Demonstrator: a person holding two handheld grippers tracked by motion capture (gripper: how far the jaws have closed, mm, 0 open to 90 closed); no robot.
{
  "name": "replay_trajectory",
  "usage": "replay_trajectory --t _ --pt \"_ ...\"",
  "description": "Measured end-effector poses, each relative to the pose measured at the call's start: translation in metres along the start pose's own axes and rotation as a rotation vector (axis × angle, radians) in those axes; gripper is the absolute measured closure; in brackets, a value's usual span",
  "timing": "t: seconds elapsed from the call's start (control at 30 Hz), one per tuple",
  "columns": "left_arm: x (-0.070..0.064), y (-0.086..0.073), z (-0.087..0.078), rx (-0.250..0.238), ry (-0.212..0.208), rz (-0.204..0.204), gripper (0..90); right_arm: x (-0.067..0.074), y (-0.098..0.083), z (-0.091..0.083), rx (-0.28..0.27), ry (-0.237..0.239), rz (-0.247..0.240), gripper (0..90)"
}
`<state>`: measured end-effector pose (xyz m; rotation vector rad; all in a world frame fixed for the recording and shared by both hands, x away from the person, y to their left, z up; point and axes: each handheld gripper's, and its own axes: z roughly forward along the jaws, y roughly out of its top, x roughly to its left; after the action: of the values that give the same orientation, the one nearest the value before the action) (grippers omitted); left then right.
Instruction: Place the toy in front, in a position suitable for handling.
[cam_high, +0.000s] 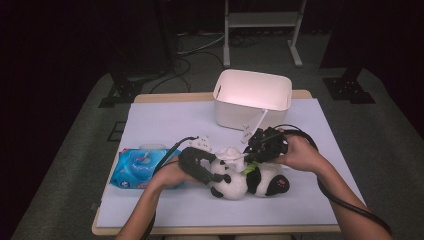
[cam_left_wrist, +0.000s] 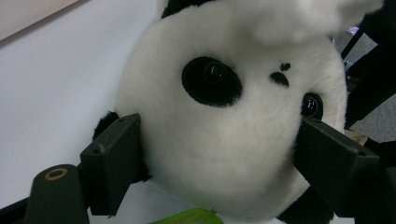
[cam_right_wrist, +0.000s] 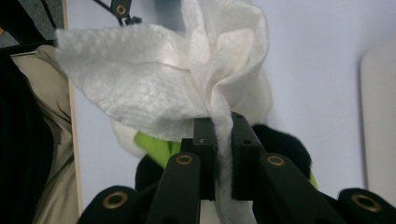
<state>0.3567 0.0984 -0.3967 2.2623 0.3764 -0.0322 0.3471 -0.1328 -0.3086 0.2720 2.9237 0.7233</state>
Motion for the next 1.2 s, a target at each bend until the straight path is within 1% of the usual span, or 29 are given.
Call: replay_trajectory --t 0.07,0.1,0.2,0.27,0.33,0.47,0.57,0.7,0.77,0.87,0.93,1.03,1.2 --pt "-0.001 0.000 0.000 0.005 0.004 0.004 17.9 -0.001 0.003 0.008 0.017 0.011 0.003 82.7" --pt "-0.001 0.000 -0.001 0.007 0.004 0.004 17.9 0.000 0.002 0.012 0.037 0.015 0.003 82.8" --pt "-0.001 0.001 -0.001 0.010 0.001 0.009 17.8 0.000 -0.004 0.018 0.035 0.037 0.015 83.0" --pt "-0.002 0.002 -0.001 0.010 0.001 0.014 17.7 0.000 -0.010 0.017 0.019 0.040 0.023 83.2" --pt "-0.003 0.003 -0.002 0.008 -0.001 0.017 17.5 0.000 -0.017 0.015 0.006 0.048 0.048 83.3" --pt "-0.006 0.005 -0.002 -0.002 -0.002 0.025 17.3 0.001 -0.030 0.012 -0.023 0.057 0.063 83.3" --pt "-0.008 0.006 -0.003 -0.009 -0.005 0.024 16.3 0.003 -0.036 0.009 -0.037 0.046 0.072 83.3" --pt "-0.010 0.008 -0.005 -0.019 -0.011 0.034 15.6 0.003 -0.045 0.007 -0.053 0.044 0.081 83.6" --pt "-0.011 0.009 -0.007 -0.017 -0.007 0.037 14.3 0.003 -0.048 0.005 -0.059 0.041 0.080 83.6" --pt "-0.012 0.010 -0.009 -0.016 0.007 0.029 11.2 0.004 -0.052 0.003 -0.064 0.034 0.091 83.7" --pt "-0.011 0.010 -0.009 -0.011 0.009 0.024 10.2 0.003 -0.056 0.000 -0.071 0.029 0.099 83.7" --pt "-0.010 0.011 -0.009 -0.018 -0.009 0.014 9.8 0.004 -0.063 -0.003 -0.090 0.029 0.118 83.7" --pt "-0.014 0.015 -0.005 -0.021 -0.037 0.014 9.3 0.007 -0.073 -0.008 -0.114 0.023 0.131 83.7"
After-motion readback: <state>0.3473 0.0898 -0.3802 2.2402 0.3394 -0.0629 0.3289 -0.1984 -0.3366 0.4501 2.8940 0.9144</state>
